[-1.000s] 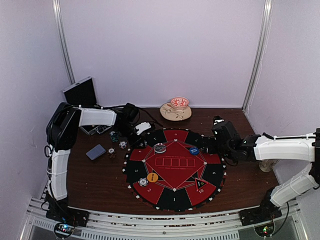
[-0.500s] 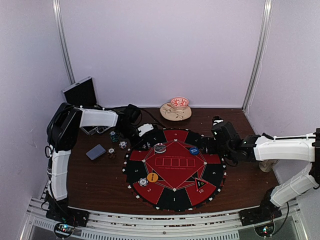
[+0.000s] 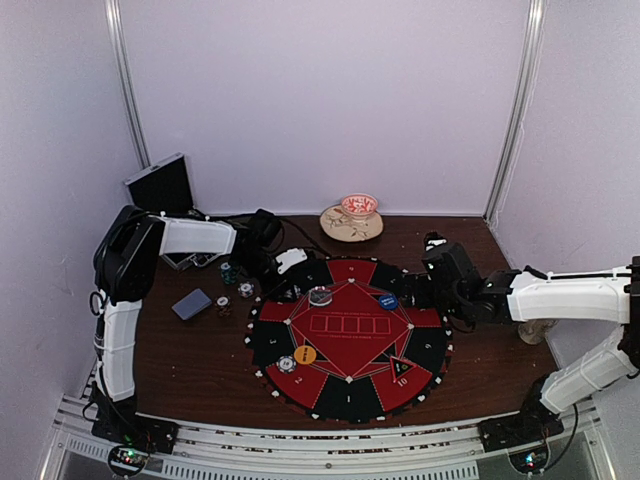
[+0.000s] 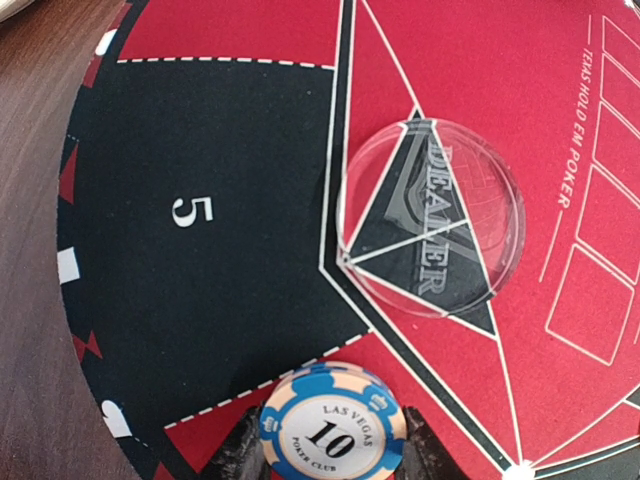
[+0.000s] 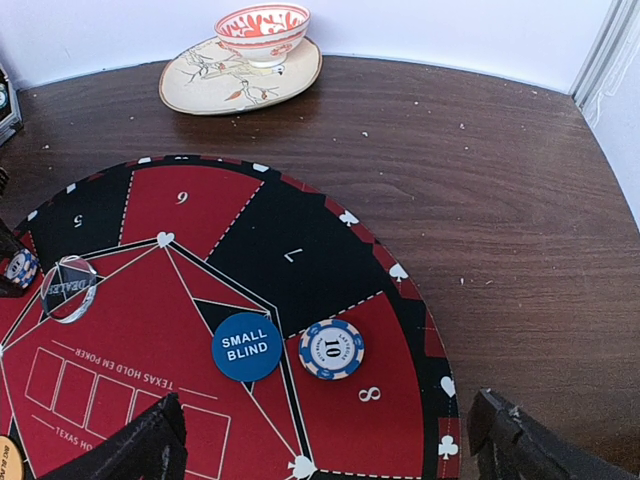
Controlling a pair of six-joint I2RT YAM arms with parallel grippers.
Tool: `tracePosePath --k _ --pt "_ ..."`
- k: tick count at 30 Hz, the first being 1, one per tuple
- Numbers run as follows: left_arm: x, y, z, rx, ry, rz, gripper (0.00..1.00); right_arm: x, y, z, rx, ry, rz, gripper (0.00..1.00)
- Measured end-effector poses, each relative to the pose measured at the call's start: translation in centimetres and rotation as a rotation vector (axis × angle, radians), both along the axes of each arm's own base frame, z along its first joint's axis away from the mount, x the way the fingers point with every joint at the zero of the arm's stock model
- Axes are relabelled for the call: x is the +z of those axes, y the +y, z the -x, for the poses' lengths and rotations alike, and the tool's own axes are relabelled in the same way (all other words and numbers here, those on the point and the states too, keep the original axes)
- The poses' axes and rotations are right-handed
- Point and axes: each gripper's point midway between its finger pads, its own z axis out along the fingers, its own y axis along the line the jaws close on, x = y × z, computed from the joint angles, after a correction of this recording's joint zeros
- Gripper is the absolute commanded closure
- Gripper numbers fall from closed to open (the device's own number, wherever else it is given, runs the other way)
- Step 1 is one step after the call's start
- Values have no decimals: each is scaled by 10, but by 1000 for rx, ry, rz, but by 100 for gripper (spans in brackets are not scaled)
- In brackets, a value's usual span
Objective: Distribute texas hold em gaming equipment
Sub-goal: Place the pile of poker chips at the dealer area.
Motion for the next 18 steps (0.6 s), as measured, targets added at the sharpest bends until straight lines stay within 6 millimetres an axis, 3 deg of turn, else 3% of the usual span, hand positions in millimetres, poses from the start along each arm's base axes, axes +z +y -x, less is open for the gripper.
tracePosePath --k 12,18 --pt "0 0 1 -10 -13 4 15 0 0 0 1 0 1 0" --pt "15 7 6 -2 -36 2 4 0 1 0 3 0 1 0"
